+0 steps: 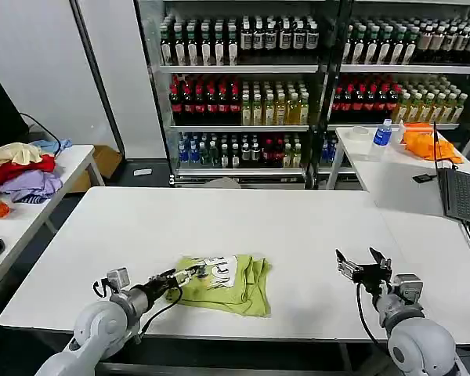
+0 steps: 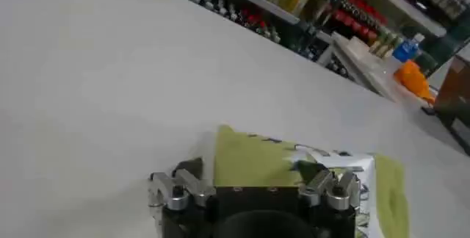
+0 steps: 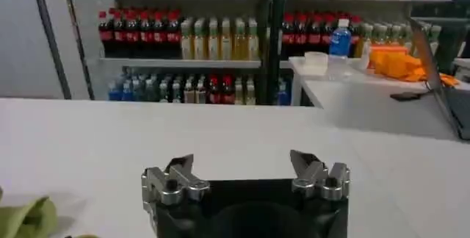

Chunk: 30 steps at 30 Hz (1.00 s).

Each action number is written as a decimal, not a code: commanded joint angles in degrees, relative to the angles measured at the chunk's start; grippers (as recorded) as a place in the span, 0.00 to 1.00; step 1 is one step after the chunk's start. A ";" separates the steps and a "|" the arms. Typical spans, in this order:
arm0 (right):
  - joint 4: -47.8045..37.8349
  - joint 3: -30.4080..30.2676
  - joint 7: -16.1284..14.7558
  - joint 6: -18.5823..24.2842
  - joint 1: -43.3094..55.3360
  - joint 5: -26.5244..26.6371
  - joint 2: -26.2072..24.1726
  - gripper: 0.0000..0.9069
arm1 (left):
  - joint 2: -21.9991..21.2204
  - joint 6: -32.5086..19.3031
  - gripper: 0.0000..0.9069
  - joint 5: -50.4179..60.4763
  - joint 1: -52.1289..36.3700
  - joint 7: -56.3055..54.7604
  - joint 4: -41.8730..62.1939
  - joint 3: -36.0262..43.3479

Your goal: Fold and organize the clothes.

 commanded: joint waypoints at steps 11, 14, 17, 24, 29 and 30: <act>0.38 0.37 0.15 -0.23 -0.24 0.09 -0.10 1.00 | -1.26 0.28 0.02 -9.02 0.79 2.80 3.01 -1.22; 0.39 0.37 -0.06 -0.21 -0.21 0.05 -0.07 1.00 | -1.37 0.30 0.02 -10.00 0.88 2.99 2.92 -1.75; 0.37 0.29 -0.04 -0.21 -0.06 0.04 0.08 1.00 | -1.64 0.29 0.02 -11.57 1.03 3.02 2.56 -2.62; 0.35 0.33 -0.06 -0.24 0.19 0.12 -0.19 1.00 | -1.68 0.30 0.02 -15.95 1.53 3.01 0.18 -7.02; 0.55 0.53 -0.04 -0.26 0.41 0.31 -0.26 1.00 | 0.99 0.38 0.02 -18.03 1.61 2.88 -1.48 -13.80; 0.60 0.64 -0.05 -0.26 0.40 0.41 -0.30 1.00 | 2.48 0.41 0.02 -18.00 1.63 2.99 -1.58 -16.17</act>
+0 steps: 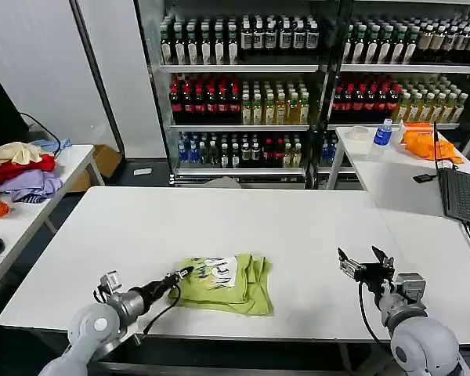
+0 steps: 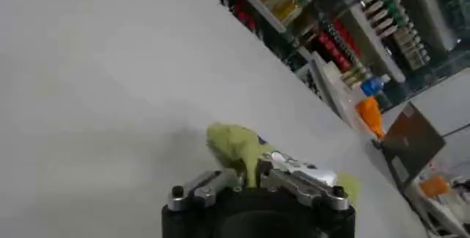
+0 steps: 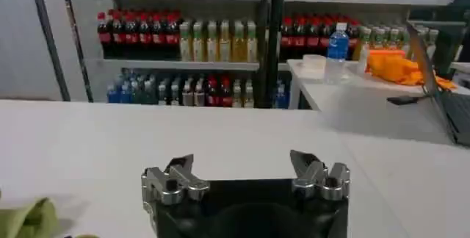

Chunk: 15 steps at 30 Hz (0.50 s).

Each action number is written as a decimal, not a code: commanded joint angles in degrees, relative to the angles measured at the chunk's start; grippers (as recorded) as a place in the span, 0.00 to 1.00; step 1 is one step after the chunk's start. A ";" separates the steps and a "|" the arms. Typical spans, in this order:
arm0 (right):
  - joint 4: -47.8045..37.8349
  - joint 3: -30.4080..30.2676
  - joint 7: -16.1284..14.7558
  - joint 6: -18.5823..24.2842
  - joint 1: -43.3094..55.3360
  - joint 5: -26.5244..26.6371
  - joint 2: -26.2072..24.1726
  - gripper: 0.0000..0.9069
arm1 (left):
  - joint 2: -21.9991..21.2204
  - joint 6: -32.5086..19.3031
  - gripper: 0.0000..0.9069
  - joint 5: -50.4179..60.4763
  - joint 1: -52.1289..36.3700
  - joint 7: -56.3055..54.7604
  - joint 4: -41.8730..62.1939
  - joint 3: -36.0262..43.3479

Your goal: Fold and organize the clothes.

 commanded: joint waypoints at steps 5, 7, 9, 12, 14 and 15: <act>0.50 1.10 0.01 0.04 0.31 1.26 -0.84 1.00 | 12.41 -0.08 0.02 -2.48 -0.89 0.77 0.35 -19.89; 0.71 1.46 0.03 0.04 0.72 2.04 -1.36 1.00 | 19.24 0.06 0.01 -0.14 -2.34 2.05 2.87 -23.01; 0.88 1.87 0.01 0.12 1.20 2.82 -1.78 1.00 | 27.07 0.16 0.02 4.88 -4.17 5.86 5.97 -25.22; 1.41 2.43 -0.04 0.28 1.07 3.49 -2.19 1.00 | 32.24 0.05 0.02 14.15 -5.22 9.63 6.22 -25.61; 2.26 2.63 0.00 0.25 0.77 3.55 -2.09 1.00 | 34.25 0.06 0.02 17.88 -4.06 10.22 2.59 -25.42; 2.36 2.47 -0.01 0.23 0.85 3.55 -1.89 1.00 | 34.03 -0.05 0.02 24.96 -3.25 10.98 -0.35 -23.16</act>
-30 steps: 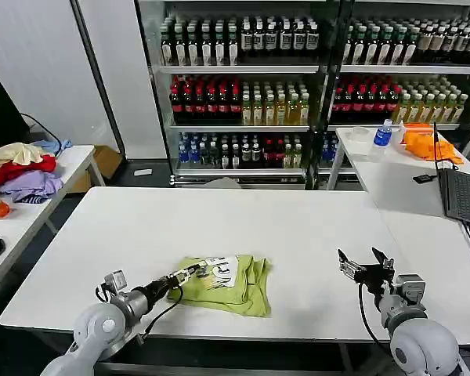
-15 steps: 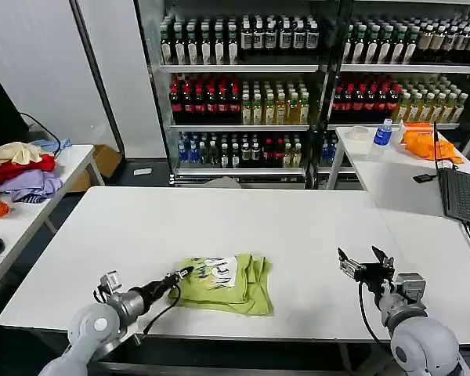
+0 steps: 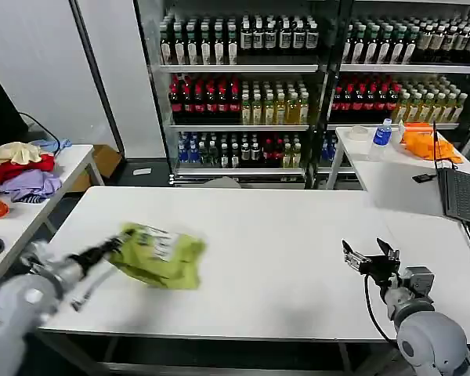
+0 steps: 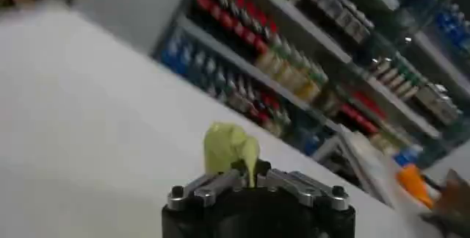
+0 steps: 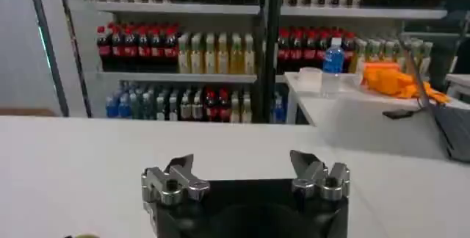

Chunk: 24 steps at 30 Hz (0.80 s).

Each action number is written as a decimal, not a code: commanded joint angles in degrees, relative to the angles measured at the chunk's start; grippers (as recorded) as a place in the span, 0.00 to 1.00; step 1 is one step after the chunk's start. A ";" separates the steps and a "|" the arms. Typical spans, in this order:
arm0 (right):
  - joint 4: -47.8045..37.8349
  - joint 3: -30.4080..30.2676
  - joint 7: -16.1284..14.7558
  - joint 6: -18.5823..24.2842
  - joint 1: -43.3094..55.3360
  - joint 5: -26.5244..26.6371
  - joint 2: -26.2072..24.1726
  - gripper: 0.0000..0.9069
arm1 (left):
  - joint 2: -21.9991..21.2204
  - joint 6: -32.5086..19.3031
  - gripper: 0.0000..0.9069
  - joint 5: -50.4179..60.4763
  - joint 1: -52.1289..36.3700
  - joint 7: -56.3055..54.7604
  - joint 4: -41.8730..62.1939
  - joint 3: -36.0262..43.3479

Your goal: Fold and organize the clothes.

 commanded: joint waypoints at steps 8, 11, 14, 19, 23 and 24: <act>2.62 0.55 -0.10 0.41 -1.99 0.00 1.45 1.00 | 6.42 -4.12 0.02 75.85 7.67 8.04 -9.62 19.59; 3.45 1.16 -0.09 0.50 -3.38 -0.54 2.10 1.00 | -2.28 -4.58 0.02 88.27 6.08 5.26 -4.32 27.84; 4.29 1.89 -0.01 0.39 -4.31 -0.65 2.09 1.00 | -6.28 -3.53 0.02 94.08 5.34 3.98 -7.71 29.71; 5.57 3.10 0.02 0.30 -6.30 -0.93 2.46 1.00 | -5.91 -0.48 0.02 90.45 2.78 4.52 -15.38 30.93; 6.05 3.59 -0.09 0.36 -7.81 -1.52 2.97 1.00 | -5.98 -0.33 0.02 84.58 -1.66 4.11 -16.02 33.43; 6.10 3.69 -0.12 0.42 -8.20 -1.77 3.11 1.00 | -6.27 -0.37 0.02 83.35 -3.10 3.62 -15.04 34.00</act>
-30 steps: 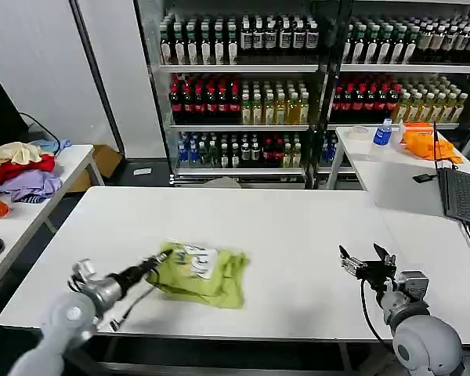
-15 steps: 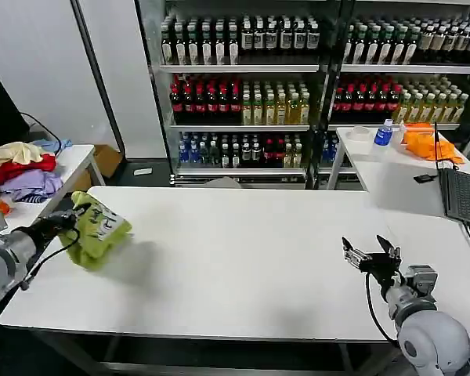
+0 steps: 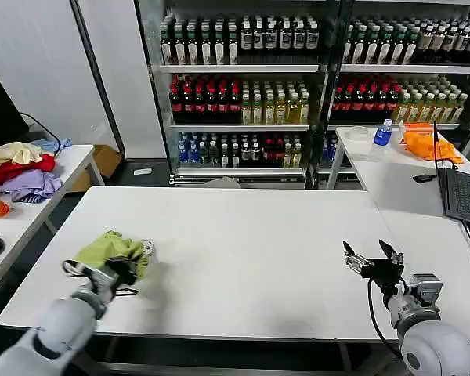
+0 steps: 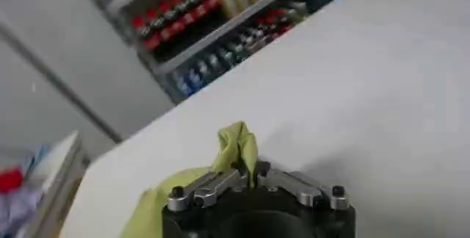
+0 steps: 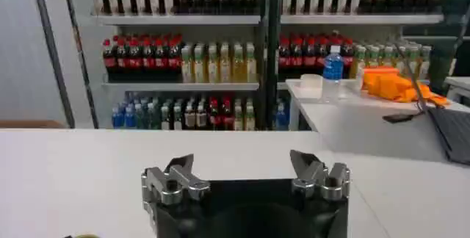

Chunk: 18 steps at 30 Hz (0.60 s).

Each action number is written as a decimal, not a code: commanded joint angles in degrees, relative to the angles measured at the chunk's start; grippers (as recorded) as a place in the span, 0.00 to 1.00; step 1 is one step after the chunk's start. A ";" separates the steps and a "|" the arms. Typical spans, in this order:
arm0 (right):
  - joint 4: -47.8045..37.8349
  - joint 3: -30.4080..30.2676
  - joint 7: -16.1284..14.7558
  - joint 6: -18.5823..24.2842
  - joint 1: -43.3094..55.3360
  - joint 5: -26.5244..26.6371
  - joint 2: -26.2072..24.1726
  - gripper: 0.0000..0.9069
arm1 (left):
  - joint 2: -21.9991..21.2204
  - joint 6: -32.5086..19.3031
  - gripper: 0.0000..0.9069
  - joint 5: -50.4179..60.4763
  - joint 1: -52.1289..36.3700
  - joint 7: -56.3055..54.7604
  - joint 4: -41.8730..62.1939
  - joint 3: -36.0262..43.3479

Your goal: Fold and organize the clothes.

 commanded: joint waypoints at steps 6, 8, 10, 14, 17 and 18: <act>1.95 1.39 -0.04 0.02 -4.00 -1.04 1.18 1.00 | -8.11 1.16 0.02 -2.80 -15.41 -5.92 -1.98 13.91; 2.06 1.32 0.05 -0.10 -3.97 -1.16 1.30 1.00 | -8.61 1.19 0.02 -12.99 -17.56 -6.73 -2.11 13.19; 2.19 1.35 0.07 -0.22 -4.04 -1.16 1.27 1.00 | -8.43 1.27 0.02 -22.87 -18.38 -7.83 -1.96 10.62; 1.89 1.45 0.06 -0.36 -3.73 -1.05 0.89 1.00 | -4.22 1.39 0.02 -38.68 -17.14 -9.40 -2.01 1.36; 1.39 1.30 0.04 -0.34 -3.04 -0.90 0.69 1.00 | 2.69 1.45 0.02 -44.42 -13.98 -7.44 1.07 -7.82; 1.25 1.17 0.05 -0.34 -2.76 -0.89 0.70 1.00 | 6.22 1.48 0.02 -42.48 -12.72 -5.97 3.44 -11.01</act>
